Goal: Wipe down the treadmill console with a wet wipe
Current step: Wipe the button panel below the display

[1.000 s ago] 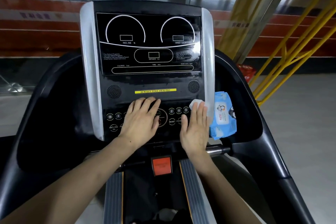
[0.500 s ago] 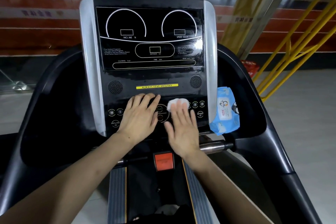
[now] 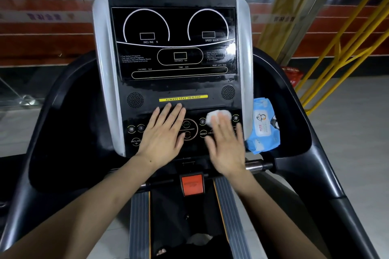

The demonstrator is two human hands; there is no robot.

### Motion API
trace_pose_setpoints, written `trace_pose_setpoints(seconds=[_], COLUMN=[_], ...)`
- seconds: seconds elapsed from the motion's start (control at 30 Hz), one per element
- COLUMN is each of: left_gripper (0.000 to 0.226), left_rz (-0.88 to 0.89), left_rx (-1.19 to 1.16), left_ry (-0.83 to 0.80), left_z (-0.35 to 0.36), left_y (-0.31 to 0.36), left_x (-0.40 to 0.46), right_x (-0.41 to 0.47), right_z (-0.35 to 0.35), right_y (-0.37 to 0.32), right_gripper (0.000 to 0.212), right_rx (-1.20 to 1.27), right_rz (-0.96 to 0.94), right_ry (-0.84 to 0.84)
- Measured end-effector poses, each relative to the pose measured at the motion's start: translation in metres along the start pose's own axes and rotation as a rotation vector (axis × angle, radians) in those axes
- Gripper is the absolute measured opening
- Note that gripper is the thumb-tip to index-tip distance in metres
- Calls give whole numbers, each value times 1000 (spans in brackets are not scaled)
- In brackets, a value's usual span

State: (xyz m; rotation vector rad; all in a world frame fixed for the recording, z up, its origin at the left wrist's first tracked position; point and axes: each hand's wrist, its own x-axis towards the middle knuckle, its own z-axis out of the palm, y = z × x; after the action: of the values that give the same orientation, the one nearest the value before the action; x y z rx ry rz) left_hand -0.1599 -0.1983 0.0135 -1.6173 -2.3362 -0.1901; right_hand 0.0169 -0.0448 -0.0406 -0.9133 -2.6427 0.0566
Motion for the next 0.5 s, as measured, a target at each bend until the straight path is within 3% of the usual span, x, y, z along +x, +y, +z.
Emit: trace_pose_setpoints(seconds=[0.13, 0.27, 0.33, 0.5], left_gripper=[70, 70, 70, 72], left_rz=[2, 4, 10, -2], left_rx=[21, 30, 31, 19], left_ry=[-14, -12, -15, -22], left_z=[3, 5, 6, 7], left_y=[0, -1, -1, 1], left_x=[-3, -3, -4, -3], right_x=[3, -8, -13, -8], right_z=[-2, 10, 8, 1], right_y=[16, -36, -29, 32], right_gripper=[66, 65, 63, 63], right_rx=[103, 97, 48, 118], right_rz=[246, 13, -86, 226], right_ry=[48, -15, -36, 39])
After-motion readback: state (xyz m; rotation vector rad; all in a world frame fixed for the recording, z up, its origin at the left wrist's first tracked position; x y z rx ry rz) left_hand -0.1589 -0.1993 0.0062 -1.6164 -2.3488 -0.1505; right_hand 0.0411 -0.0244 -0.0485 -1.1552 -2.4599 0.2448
